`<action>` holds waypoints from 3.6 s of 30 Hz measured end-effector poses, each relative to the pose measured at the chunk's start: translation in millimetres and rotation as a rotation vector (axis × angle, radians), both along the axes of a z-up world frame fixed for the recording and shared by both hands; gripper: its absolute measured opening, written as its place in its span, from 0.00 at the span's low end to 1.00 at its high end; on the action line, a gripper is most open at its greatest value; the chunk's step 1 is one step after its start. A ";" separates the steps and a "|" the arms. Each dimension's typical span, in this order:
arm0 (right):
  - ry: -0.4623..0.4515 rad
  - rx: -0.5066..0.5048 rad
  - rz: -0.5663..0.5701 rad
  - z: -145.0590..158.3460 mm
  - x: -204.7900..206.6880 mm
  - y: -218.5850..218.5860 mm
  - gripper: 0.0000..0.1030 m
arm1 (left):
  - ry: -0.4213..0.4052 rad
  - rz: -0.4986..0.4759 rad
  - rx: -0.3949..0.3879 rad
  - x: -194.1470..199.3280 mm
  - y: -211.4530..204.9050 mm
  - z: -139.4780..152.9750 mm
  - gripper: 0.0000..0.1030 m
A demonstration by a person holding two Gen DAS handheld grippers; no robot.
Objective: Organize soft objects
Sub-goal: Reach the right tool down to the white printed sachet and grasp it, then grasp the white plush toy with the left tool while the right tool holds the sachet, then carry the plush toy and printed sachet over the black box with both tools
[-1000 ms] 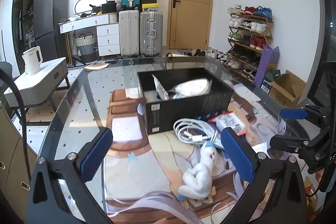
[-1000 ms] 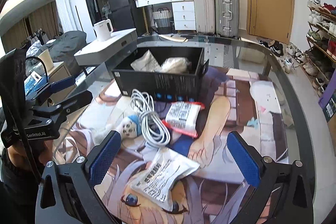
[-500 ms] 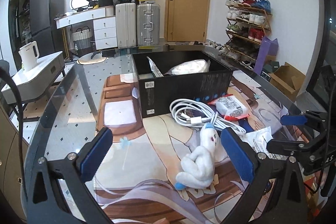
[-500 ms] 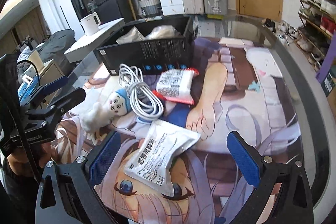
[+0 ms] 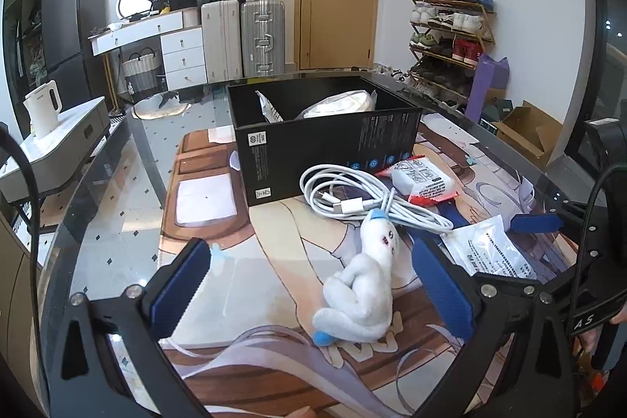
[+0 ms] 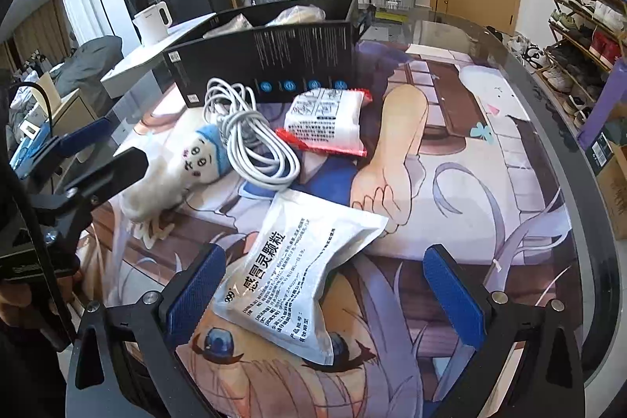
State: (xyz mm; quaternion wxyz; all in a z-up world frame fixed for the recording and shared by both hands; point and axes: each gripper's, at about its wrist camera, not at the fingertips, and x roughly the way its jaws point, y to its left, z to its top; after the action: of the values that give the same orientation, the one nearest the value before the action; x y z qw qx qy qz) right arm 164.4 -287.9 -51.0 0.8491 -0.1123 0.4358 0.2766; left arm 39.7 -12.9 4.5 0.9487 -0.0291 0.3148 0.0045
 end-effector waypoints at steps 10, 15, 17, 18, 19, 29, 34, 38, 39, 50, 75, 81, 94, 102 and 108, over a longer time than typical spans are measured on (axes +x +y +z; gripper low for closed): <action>-0.029 -0.052 0.004 -5.1 0.0 3.9 0.99 | 0.024 -0.027 -0.010 1.9 -0.9 -3.1 1.00; -0.020 -0.063 0.025 -4.7 -0.2 -0.8 0.99 | 0.033 -0.039 -0.021 2.6 -2.4 -4.8 1.00; -0.028 -0.057 0.037 -4.5 -0.6 -5.8 0.99 | 0.037 -0.041 -0.027 2.1 -1.0 -4.9 1.00; -0.029 -0.056 0.046 -4.6 -1.0 -8.1 0.99 | 0.039 -0.046 -0.031 2.4 -0.9 -5.0 1.00; -0.029 -0.055 0.058 -4.6 -0.3 -11.1 0.99 | 0.040 -0.051 -0.033 2.5 -0.7 -5.0 1.00; -0.038 -0.056 0.034 -4.1 7.1 -21.1 0.99 | 0.074 -0.061 -0.040 6.2 0.4 -7.2 1.00; -0.054 -0.038 0.060 -0.6 4.4 -15.7 0.77 | 0.083 -0.059 -0.048 7.6 1.9 -8.3 1.00; -0.066 -0.028 0.089 1.6 -3.4 -15.1 0.59 | 0.086 -0.062 -0.044 8.1 1.9 -8.7 1.00; -0.069 -0.025 0.092 2.0 -4.0 -15.2 0.53 | 0.087 -0.061 -0.043 8.4 2.2 -8.9 1.00; -0.068 0.011 0.093 3.8 -6.0 -21.3 0.32 | 0.092 -0.064 -0.042 9.1 1.3 -10.4 1.00; -0.082 0.039 0.094 8.2 -13.8 -24.7 0.31 | 0.185 -0.154 0.014 16.4 -17.3 -21.7 0.38; -0.090 0.038 0.102 10.0 -14.6 -22.9 0.31 | 0.151 -0.197 0.014 9.8 -15.2 -9.8 0.35; -0.126 0.086 0.108 32.6 -18.4 -25.3 0.31 | 0.049 -0.101 -0.034 -10.7 10.8 16.9 0.35; -0.152 0.097 0.117 53.3 -16.4 -17.1 0.31 | -0.010 -0.070 -0.037 -9.3 14.5 36.9 0.35; -0.180 0.112 0.139 73.3 -10.6 -6.0 0.31 | -0.039 -0.047 -0.045 -1.0 21.5 49.5 0.35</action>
State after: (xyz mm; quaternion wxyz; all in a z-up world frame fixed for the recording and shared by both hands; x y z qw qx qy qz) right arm 153.8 -293.9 22.3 0.8683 -0.1192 0.3331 0.3476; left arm 38.7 8.5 54.0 0.9537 -0.0430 0.2966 -0.0255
